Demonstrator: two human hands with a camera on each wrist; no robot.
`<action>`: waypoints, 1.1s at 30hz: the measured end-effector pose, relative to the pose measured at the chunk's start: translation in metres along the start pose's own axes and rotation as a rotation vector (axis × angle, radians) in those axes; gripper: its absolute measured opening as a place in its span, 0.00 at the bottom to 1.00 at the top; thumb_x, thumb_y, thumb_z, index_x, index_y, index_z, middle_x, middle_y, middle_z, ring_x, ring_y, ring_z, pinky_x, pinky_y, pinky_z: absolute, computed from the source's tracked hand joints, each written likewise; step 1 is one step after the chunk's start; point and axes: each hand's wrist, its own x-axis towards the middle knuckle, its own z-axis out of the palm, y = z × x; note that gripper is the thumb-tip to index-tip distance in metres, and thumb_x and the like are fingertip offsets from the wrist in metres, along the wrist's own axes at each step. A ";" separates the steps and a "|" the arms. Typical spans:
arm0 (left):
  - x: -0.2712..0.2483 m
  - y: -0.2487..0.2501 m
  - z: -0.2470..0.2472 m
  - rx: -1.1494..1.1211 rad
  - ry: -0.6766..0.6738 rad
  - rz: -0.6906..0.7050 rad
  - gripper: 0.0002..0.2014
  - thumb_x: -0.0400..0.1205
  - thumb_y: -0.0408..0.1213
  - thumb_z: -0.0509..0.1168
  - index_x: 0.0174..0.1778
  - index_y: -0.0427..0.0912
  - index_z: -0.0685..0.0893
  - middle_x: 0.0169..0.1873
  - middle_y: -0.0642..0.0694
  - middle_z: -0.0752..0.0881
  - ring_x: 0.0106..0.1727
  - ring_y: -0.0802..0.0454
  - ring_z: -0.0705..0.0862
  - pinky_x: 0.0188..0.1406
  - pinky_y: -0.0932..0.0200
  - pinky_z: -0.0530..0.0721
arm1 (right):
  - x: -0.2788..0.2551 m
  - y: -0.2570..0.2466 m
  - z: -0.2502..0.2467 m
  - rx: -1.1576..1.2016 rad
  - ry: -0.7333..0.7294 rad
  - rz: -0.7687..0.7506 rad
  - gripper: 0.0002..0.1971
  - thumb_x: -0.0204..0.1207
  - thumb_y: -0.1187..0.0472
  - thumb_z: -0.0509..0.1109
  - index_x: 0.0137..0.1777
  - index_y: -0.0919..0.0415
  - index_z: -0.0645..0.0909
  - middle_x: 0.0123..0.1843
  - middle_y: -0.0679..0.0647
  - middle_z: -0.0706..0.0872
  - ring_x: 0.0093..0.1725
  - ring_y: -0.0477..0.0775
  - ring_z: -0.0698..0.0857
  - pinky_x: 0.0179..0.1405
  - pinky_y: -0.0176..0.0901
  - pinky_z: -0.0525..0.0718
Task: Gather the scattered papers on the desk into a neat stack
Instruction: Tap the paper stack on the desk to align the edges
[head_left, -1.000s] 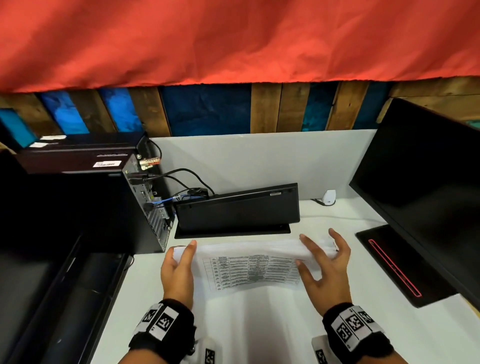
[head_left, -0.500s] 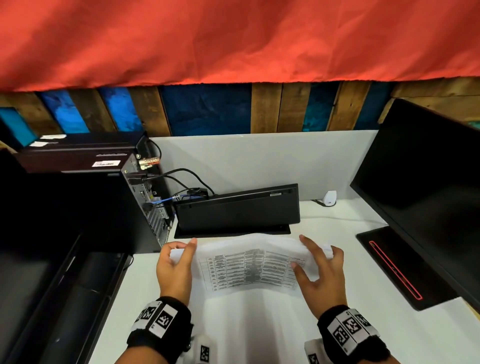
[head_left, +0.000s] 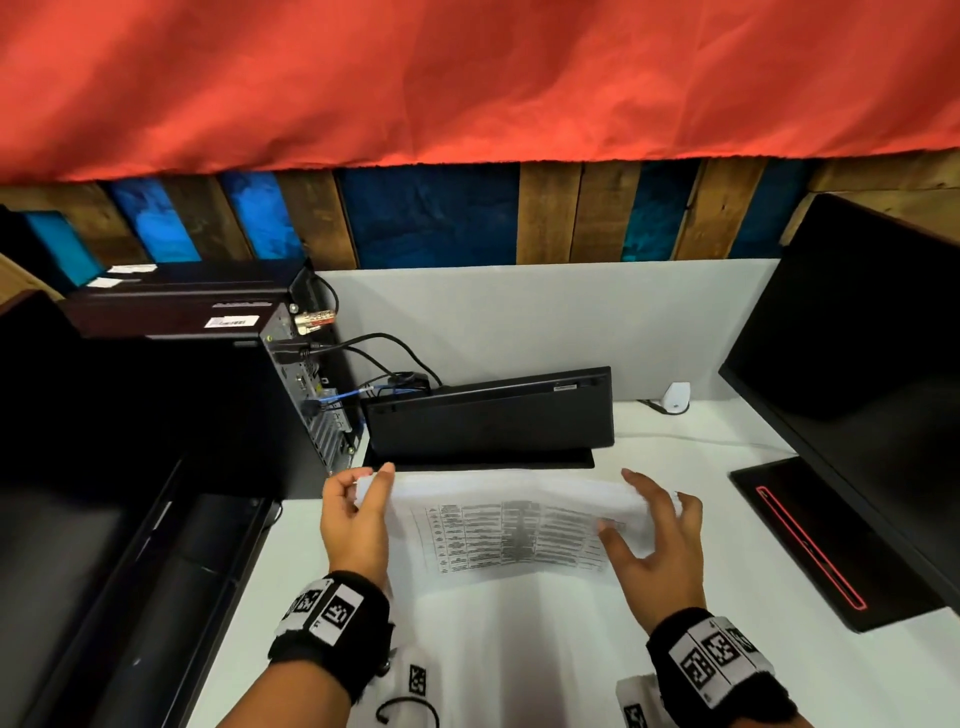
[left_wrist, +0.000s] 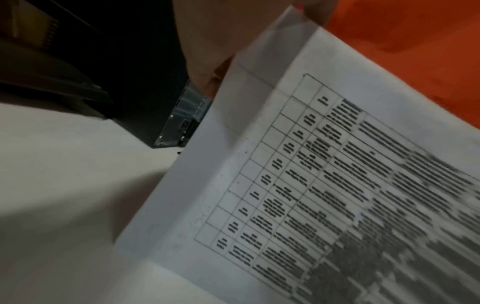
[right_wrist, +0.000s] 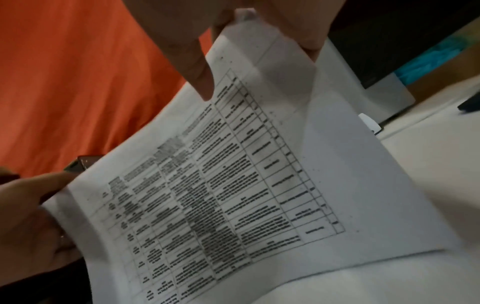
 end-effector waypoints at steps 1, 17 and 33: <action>0.001 -0.001 0.000 -0.003 -0.011 -0.005 0.06 0.79 0.40 0.72 0.47 0.47 0.81 0.44 0.49 0.82 0.44 0.52 0.79 0.47 0.61 0.79 | 0.000 0.001 -0.001 0.012 0.006 0.014 0.28 0.70 0.58 0.77 0.62 0.30 0.70 0.64 0.50 0.65 0.55 0.45 0.75 0.55 0.33 0.77; 0.009 -0.017 -0.011 0.053 -0.408 -0.145 0.39 0.53 0.46 0.84 0.60 0.44 0.81 0.50 0.44 0.92 0.53 0.47 0.90 0.55 0.49 0.85 | 0.003 0.004 -0.005 0.083 0.057 0.004 0.25 0.68 0.60 0.79 0.59 0.33 0.79 0.63 0.46 0.65 0.57 0.36 0.74 0.53 0.19 0.73; 0.019 -0.033 -0.029 0.197 -0.457 -0.215 0.25 0.55 0.26 0.75 0.52 0.34 0.88 0.47 0.35 0.92 0.53 0.34 0.89 0.55 0.38 0.84 | 0.013 0.038 -0.008 0.452 -0.008 0.330 0.25 0.64 0.75 0.79 0.56 0.53 0.77 0.51 0.48 0.86 0.53 0.49 0.85 0.48 0.38 0.79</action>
